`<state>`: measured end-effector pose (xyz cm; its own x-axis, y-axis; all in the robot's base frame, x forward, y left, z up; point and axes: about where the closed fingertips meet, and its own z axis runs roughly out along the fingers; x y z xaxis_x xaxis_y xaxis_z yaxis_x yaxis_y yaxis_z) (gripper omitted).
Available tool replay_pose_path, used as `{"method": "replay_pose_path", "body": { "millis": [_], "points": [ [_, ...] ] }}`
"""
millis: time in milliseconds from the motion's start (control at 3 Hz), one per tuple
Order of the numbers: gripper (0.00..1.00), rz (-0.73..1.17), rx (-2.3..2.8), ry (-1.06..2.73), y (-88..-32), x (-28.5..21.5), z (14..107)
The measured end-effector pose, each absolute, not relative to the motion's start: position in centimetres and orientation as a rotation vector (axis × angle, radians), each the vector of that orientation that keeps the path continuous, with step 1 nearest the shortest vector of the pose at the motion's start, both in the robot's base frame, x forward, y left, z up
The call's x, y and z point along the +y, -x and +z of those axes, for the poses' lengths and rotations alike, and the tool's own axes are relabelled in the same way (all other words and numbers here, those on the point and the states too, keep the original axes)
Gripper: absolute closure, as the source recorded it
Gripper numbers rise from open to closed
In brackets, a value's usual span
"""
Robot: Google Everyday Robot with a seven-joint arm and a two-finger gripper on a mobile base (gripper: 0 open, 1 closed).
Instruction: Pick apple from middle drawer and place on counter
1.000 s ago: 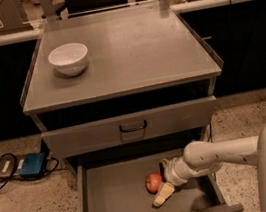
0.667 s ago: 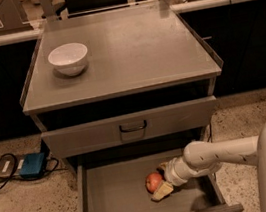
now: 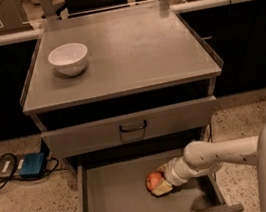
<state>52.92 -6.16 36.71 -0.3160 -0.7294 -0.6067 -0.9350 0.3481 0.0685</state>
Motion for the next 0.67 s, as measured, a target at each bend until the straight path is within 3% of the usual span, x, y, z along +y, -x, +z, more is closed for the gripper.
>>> {"method": "replay_pose_path", "body": {
  "millis": [333, 667],
  "points": [
    [1.0, 0.573, 2.135, 1.453, -52.85, -6.06, 36.79],
    [1.0, 0.573, 2.135, 1.453, -52.85, -6.06, 36.8]
  ]
}}
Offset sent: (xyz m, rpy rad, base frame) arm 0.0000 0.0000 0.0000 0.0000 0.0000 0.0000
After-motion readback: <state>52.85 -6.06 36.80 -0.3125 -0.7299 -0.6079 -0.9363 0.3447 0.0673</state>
